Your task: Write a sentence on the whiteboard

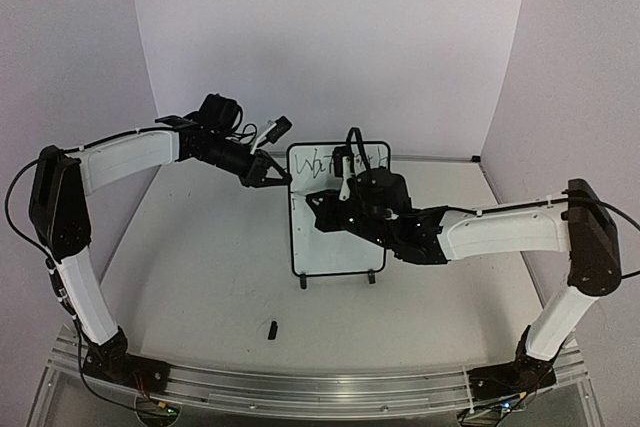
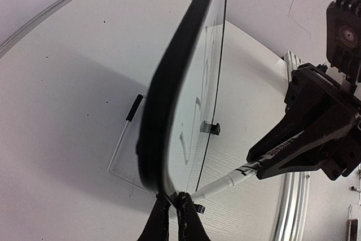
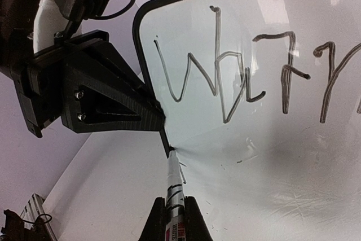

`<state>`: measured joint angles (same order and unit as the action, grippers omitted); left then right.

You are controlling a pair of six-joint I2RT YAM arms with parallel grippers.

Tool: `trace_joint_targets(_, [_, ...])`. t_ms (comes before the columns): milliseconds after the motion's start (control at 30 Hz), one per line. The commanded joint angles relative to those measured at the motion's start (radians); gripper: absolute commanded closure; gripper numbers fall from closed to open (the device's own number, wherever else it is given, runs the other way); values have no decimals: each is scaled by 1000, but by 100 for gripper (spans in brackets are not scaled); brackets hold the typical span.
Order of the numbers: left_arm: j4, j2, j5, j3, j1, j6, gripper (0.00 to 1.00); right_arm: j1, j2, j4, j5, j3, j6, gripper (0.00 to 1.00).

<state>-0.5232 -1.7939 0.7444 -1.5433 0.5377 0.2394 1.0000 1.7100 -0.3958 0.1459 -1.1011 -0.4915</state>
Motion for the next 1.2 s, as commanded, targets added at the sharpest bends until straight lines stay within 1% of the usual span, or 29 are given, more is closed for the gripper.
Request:
trace_joint_targets(0, [-52,30,-58,14,7,62,100,-7,-22,18,67,0,-9,100])
trace_joint_targets(467, [-53,31,-59,14,7,62,100,-6,-33,21,64,9,-14,100])
trace_joint_targets(533, [-54,31,-60,14,7,62,100,-7,-42,15,46,14,-10,100])
trace_joint_targets(700, [-54,31,-63,14,7,64,100,-7,-98,-78,-89,58,18,100])
trace_joint_targets(767, [-54,31,-64,14,7,64,100,-7,-117,-88,-106,69,15,100])
trace_joint_targets(1167, [-54,31,-64,14,7,64,100,-6,-73,18,-2,54,-19,100])
